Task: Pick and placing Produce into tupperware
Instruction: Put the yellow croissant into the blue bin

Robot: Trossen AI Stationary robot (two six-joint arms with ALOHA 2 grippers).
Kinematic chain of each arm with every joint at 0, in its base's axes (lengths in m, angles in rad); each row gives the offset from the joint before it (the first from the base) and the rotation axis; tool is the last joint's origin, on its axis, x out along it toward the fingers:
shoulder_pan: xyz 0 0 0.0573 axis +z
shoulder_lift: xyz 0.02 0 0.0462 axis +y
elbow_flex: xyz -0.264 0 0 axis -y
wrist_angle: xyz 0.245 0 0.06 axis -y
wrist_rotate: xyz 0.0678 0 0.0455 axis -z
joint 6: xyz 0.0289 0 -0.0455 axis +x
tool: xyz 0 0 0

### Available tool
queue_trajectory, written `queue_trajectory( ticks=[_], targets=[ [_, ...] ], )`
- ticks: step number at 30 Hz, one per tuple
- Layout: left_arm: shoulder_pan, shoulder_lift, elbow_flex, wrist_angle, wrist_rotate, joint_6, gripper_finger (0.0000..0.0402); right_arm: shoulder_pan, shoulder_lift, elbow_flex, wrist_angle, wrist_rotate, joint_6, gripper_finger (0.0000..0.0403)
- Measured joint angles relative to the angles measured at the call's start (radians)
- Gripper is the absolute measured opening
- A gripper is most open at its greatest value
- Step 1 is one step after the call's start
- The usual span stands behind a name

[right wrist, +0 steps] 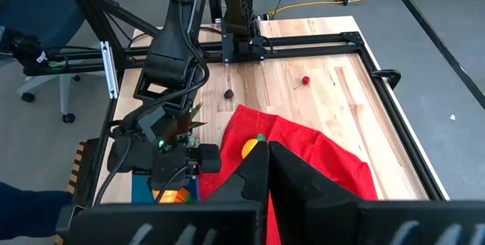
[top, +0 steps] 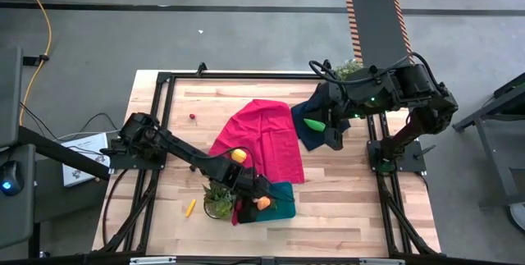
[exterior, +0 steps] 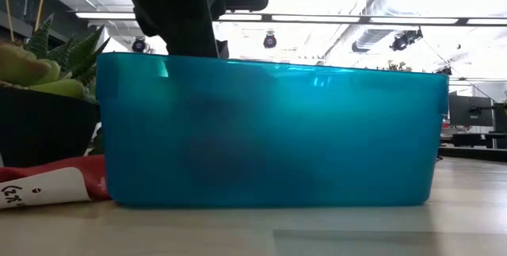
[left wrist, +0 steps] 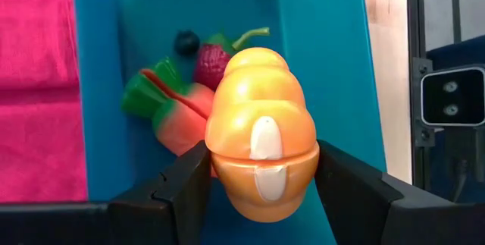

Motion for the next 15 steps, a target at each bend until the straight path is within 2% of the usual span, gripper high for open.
queue_trajectory(
  ticks=[15],
  targets=[
    [0.0,0.0,0.0,-0.001,0.0,0.0,0.0207,0.0,0.0,0.0,0.0,0.0,0.001,0.0]
  ],
)
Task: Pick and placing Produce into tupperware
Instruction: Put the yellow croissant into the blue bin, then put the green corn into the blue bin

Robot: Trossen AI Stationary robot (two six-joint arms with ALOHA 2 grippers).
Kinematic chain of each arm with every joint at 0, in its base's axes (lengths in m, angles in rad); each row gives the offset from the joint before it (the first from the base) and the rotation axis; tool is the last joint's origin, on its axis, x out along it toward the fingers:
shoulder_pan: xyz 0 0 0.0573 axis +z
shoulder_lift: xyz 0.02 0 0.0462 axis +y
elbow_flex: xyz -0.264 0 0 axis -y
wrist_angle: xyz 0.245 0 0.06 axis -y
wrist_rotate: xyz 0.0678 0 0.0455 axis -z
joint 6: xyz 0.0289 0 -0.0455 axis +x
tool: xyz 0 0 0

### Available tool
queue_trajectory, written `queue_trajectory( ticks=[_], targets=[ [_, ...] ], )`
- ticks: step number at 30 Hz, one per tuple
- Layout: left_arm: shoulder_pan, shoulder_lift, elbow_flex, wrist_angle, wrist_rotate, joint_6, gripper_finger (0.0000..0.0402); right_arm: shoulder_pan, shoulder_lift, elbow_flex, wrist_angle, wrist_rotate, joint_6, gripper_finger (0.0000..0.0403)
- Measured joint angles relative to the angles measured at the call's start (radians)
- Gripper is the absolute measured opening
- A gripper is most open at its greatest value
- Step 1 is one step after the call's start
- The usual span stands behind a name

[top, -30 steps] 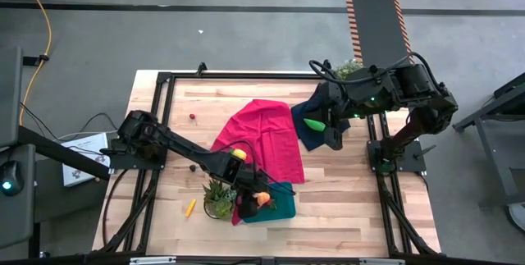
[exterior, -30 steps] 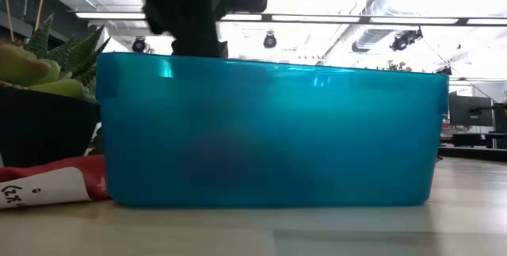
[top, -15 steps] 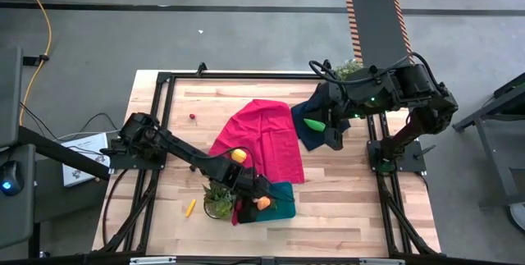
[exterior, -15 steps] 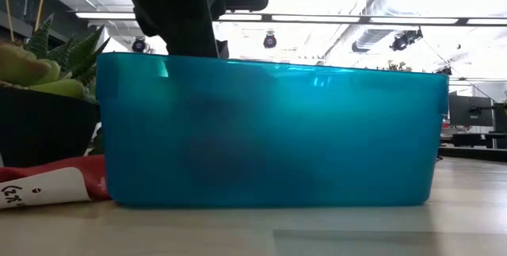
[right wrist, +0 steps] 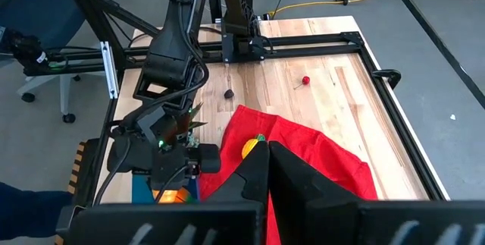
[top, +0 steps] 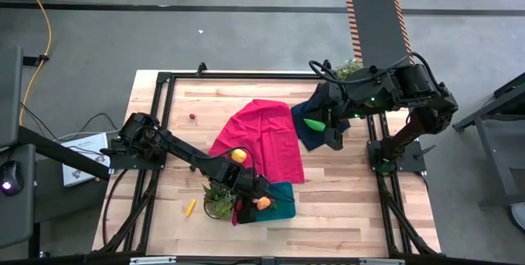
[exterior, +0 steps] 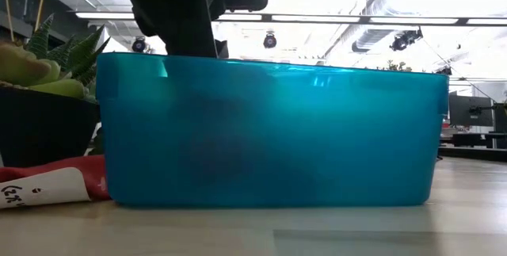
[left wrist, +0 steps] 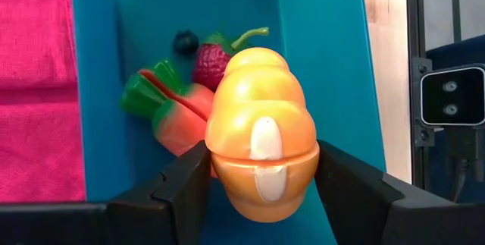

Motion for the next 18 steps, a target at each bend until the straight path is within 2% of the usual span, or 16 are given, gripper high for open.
queue_trajectory(
  ticks=[10,18],
  targets=[
    [0.0,0.0,0.0,0.002,0.0,0.0,0.0241,0.0,0.0,0.0,0.0,0.0,-0.001,0.0],
    [0.0,-0.001,0.0,0.002,0.0,0.0,0.0232,0.0,0.0,0.0,0.0,0.0,-0.004,0.0]
  ],
)
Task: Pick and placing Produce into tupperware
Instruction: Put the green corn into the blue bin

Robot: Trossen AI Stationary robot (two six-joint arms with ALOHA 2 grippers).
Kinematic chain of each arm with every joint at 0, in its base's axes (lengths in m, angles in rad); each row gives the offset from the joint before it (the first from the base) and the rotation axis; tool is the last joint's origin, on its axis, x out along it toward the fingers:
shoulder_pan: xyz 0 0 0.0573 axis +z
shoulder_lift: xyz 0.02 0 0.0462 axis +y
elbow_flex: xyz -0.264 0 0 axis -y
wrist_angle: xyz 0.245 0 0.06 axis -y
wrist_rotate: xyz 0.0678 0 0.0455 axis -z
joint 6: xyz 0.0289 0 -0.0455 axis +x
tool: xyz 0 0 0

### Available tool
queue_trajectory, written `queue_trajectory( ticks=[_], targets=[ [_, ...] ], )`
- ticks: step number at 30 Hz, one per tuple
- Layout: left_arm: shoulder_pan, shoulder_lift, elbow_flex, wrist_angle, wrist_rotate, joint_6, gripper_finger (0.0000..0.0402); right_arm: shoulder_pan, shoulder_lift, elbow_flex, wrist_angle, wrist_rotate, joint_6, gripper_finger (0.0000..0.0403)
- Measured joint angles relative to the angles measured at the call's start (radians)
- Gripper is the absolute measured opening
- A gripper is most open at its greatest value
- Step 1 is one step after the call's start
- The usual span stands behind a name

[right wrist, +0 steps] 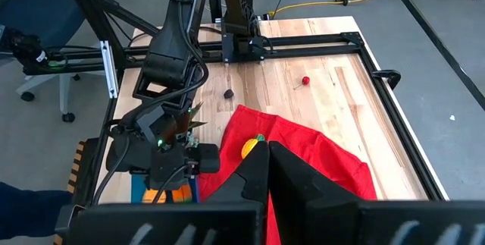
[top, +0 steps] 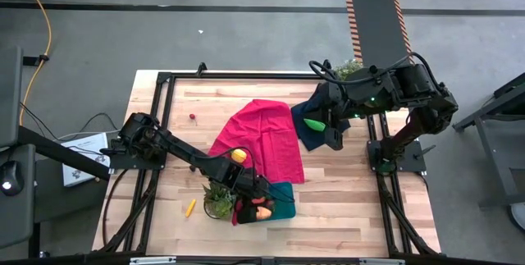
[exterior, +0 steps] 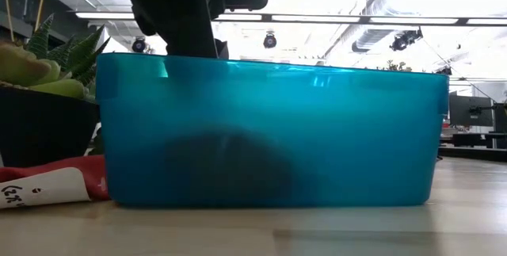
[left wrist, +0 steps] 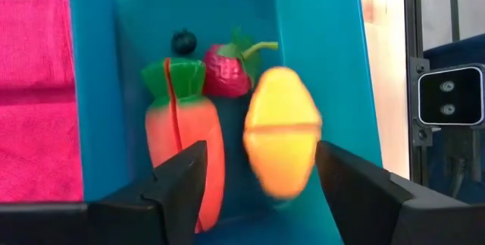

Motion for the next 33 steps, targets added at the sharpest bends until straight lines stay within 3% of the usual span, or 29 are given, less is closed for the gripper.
queue_trajectory(
  ticks=[12,20,33],
  targets=[
    [0.0,-0.001,0.0,0.0,0.012,-0.007,0.0188,0.0,0.0,0.0,0.0,-0.005,0.007,0.0],
    [0.001,-0.005,0.0,-0.006,0.076,-0.025,0.0152,0.0,0.0,0.0,-0.04,-0.019,0.008,0.0],
    [0.062,-0.128,0.001,-0.004,0.08,-0.028,0.0088,0.0,0.0,0.0,-0.062,-0.019,0.012,0.0]
  ],
)
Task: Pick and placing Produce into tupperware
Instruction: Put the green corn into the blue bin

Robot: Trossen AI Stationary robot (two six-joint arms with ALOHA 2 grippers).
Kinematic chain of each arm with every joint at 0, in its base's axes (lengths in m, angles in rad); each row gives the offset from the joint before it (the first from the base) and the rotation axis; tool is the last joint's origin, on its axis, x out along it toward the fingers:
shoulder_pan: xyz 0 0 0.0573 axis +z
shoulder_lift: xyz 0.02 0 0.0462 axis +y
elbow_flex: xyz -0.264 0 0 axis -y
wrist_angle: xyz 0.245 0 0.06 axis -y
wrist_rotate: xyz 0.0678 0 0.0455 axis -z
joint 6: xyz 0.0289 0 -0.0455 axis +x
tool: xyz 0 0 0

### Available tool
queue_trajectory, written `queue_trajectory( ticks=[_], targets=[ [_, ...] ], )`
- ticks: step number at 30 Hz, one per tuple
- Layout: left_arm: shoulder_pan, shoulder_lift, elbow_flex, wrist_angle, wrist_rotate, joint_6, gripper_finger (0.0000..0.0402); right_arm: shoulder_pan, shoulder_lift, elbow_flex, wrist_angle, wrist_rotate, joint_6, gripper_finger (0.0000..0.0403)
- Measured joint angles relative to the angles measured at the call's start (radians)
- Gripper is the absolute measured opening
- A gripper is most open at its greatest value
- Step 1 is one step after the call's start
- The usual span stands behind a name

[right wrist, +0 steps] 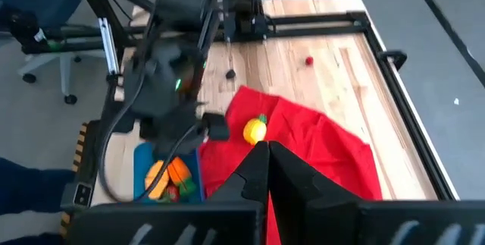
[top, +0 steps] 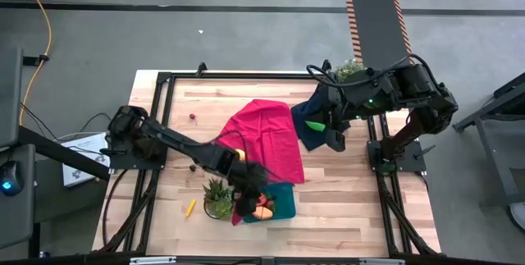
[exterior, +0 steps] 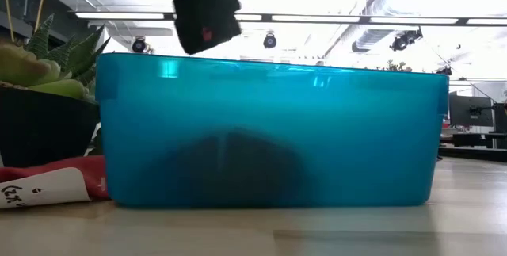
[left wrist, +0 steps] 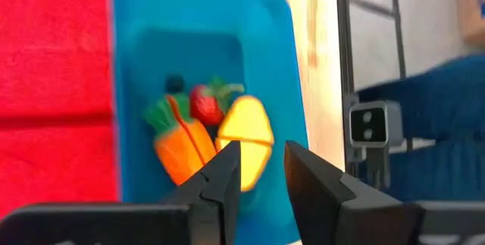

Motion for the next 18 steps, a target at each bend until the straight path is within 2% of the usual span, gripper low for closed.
queue_trajectory(
  ticks=[10,18],
  targets=[
    [0.089,-0.109,0.0,-0.001,-0.001,0.028,0.0083,0.03,-0.001,-0.043,-0.103,0.034,0.043,0.0],
    [0.172,-0.201,0.0,-0.006,0.049,0.031,0.0083,0.053,-0.005,-0.277,-0.022,0.055,0.049,0.0]
  ],
)
